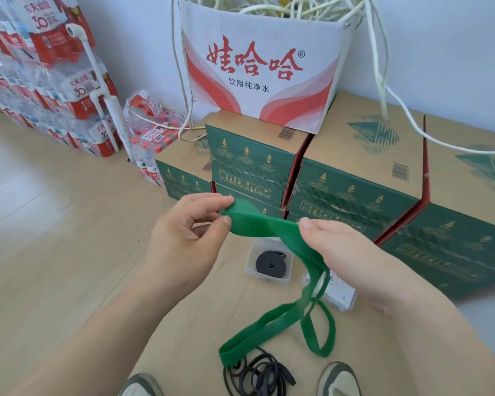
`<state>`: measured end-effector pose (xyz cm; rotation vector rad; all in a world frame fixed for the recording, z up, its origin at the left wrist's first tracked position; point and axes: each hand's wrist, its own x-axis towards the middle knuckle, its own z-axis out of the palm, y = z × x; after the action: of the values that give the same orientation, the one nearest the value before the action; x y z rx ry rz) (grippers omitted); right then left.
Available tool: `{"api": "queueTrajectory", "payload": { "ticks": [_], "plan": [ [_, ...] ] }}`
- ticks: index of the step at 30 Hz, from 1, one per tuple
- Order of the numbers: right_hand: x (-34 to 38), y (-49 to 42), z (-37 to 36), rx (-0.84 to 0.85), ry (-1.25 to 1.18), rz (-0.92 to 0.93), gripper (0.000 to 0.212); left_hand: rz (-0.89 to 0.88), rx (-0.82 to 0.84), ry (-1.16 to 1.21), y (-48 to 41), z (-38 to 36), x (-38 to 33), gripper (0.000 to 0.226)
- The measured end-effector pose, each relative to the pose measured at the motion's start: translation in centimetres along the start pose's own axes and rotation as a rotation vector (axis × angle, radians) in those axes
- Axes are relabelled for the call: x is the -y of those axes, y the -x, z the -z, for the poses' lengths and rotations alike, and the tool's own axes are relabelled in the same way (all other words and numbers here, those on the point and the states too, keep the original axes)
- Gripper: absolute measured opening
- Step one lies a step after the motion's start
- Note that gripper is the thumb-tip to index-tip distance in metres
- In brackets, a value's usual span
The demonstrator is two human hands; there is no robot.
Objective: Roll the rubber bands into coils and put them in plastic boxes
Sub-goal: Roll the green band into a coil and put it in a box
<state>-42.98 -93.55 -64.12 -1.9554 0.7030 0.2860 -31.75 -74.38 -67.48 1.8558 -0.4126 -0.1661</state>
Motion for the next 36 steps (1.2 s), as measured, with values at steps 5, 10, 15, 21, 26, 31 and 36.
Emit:
{"api": "queueTrajectory", "payload": {
  "ticks": [5,10,15,21,26,31,36],
  "plan": [
    [-0.1,0.4,0.2,-0.023,0.090,0.024,0.062,0.018,0.092,0.075,0.2,-0.1,0.1,0.028],
    [0.6,0.7,0.1,-0.131,0.176,0.061,0.047,0.174,0.346,0.475,0.7,-0.2,-0.6,0.028],
    [0.0,0.4,0.4,-0.184,0.151,0.104,0.043,0.303,0.367,0.642,0.4,0.4,-1.2,0.036],
    [0.4,1.1,0.6,-0.188,0.143,0.184,0.034,-0.014,0.413,-0.049,1.1,0.0,0.3,0.066],
    [0.5,1.0,0.3,-0.170,-0.011,0.164,0.033,-0.287,0.444,-0.349,1.5,-0.6,0.6,0.092],
    [1.1,1.3,-0.4,-0.123,-0.036,0.182,0.023,-0.433,0.248,-0.304,1.2,-0.3,0.3,0.067],
    [1.3,1.8,-1.1,0.103,-0.047,0.382,0.032,-0.576,0.329,-0.377,2.3,-0.4,-0.4,0.058]
  ]
}}
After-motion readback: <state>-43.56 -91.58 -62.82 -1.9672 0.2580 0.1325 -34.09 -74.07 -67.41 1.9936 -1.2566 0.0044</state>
